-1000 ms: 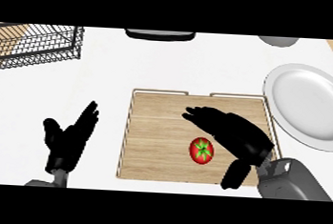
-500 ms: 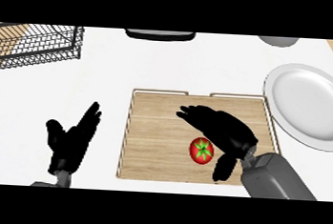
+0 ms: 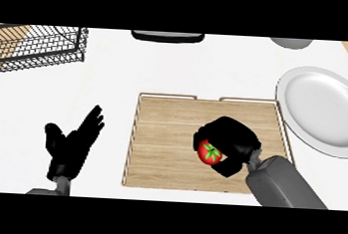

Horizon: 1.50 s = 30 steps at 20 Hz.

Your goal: Pick the tomato from the tray and place it in the plate

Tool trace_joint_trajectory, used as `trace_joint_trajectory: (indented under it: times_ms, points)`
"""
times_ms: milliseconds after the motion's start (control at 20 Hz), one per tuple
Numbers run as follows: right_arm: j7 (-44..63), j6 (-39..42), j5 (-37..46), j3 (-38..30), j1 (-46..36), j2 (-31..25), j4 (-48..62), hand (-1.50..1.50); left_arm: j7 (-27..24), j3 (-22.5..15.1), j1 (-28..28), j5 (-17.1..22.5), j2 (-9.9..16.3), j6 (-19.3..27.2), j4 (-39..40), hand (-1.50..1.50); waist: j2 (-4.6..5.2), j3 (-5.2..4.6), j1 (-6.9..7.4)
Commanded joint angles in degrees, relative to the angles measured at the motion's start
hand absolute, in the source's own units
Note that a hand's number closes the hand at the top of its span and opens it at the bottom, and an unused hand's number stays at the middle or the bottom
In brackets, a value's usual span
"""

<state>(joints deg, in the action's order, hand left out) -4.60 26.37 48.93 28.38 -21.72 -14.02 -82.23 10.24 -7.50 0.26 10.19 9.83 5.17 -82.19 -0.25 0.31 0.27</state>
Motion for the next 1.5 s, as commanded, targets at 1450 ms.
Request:
trace_joint_trajectory:
  times_ms: [1450]
  points:
    - [24.9,-45.4,10.5,-8.3,37.3,13.2,-40.1,1.50,3.3,2.4,-0.2,-1.2,-1.4,-0.3,0.5,0.00,0.25,-0.28,-0.87]
